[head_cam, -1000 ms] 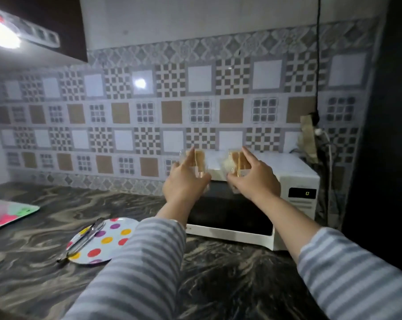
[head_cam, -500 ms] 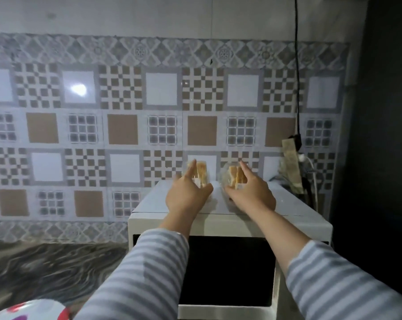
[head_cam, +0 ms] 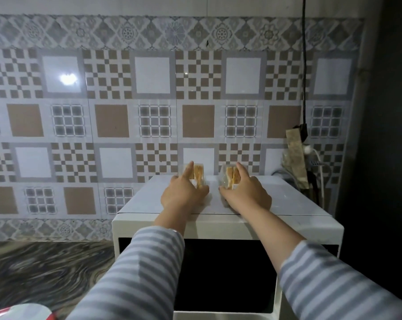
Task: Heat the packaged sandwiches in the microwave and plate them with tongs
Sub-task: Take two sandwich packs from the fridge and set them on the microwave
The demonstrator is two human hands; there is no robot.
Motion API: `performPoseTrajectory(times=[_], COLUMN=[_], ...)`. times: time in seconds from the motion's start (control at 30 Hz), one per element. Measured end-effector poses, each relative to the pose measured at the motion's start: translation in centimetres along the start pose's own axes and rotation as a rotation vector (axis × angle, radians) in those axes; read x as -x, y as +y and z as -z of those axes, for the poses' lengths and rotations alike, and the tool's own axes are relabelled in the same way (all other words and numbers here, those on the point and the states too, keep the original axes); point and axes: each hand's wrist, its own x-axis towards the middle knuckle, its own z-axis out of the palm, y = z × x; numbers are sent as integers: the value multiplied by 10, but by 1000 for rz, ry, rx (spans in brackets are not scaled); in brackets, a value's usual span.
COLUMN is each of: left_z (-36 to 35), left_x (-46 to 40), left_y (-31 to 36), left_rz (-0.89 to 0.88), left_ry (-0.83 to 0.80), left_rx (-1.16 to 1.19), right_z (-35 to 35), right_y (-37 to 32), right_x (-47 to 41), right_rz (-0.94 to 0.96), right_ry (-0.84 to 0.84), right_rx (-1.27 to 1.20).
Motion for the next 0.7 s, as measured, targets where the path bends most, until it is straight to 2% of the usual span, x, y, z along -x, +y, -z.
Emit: performPoseTrajectory(times=[0.1,0.3,0.47,0.57,0.7], left_z=[4,22,47,60,65], left_x=[4,48,102,149,215], left_y=[2,-1,-8,-14,-33], left_rz=[0,-24,-90,-155,-188], left_ry=[-6,130,80,36,-101], left_rx=[-97,-85,-98,-125,-208], right_z=[3,21,37,41,40], right_y=[-1,-3,-3,0,10], right_x=[-1,27,89,139,214], right_rz=[4,34,145,110,20], right_ry=[-38,-43,-65,-112,-169], right_rx=[14,110,167,197,232])
